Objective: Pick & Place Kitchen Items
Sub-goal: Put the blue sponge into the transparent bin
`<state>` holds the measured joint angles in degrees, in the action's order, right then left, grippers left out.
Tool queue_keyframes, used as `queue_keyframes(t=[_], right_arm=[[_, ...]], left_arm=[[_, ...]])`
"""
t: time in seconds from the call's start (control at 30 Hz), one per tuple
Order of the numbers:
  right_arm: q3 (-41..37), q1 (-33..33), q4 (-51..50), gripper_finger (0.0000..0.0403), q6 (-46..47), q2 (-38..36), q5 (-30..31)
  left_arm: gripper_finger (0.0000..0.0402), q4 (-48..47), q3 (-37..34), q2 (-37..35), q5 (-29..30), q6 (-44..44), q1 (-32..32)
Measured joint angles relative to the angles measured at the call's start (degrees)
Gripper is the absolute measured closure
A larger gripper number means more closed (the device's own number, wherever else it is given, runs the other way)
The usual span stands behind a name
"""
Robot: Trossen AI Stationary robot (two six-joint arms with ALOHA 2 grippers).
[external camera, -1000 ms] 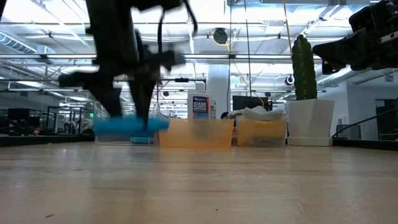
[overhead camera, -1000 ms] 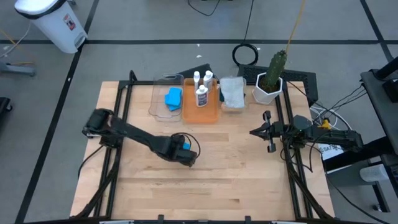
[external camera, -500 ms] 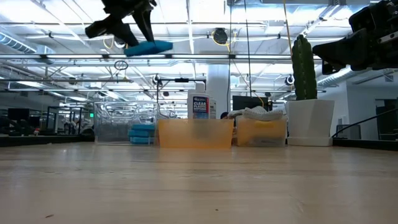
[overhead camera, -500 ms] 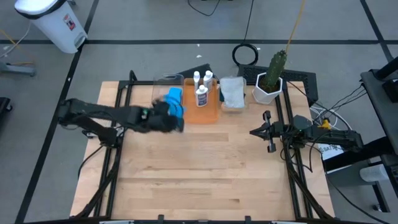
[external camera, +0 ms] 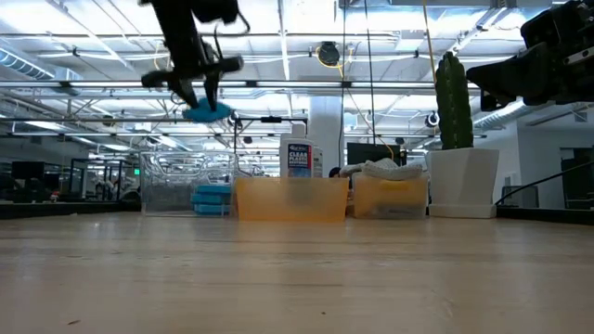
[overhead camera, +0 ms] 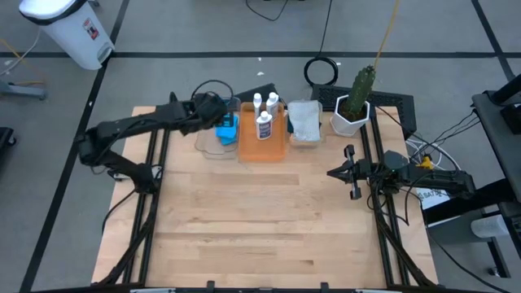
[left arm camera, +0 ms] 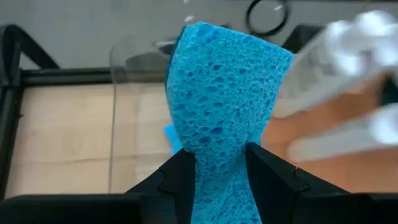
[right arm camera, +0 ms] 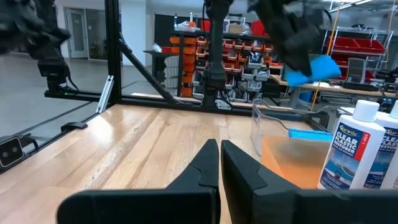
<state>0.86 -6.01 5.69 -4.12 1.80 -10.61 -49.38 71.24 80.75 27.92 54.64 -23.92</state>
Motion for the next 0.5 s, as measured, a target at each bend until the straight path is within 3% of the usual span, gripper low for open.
queue_keyframes(t=[0.3,0.5], right_arm=[[-0.01,0.01,0.02,0.0403,0.00,-0.01,0.00],[-0.01,-0.01,0.02,0.0403,0.00,-0.02,0.00]], left_arm=[[0.0263,6.98,0.00,13.26,-9.82,-5.74,-8.17],[0.0203,9.24,0.00,19.22,-14.69,-9.30,-10.82]])
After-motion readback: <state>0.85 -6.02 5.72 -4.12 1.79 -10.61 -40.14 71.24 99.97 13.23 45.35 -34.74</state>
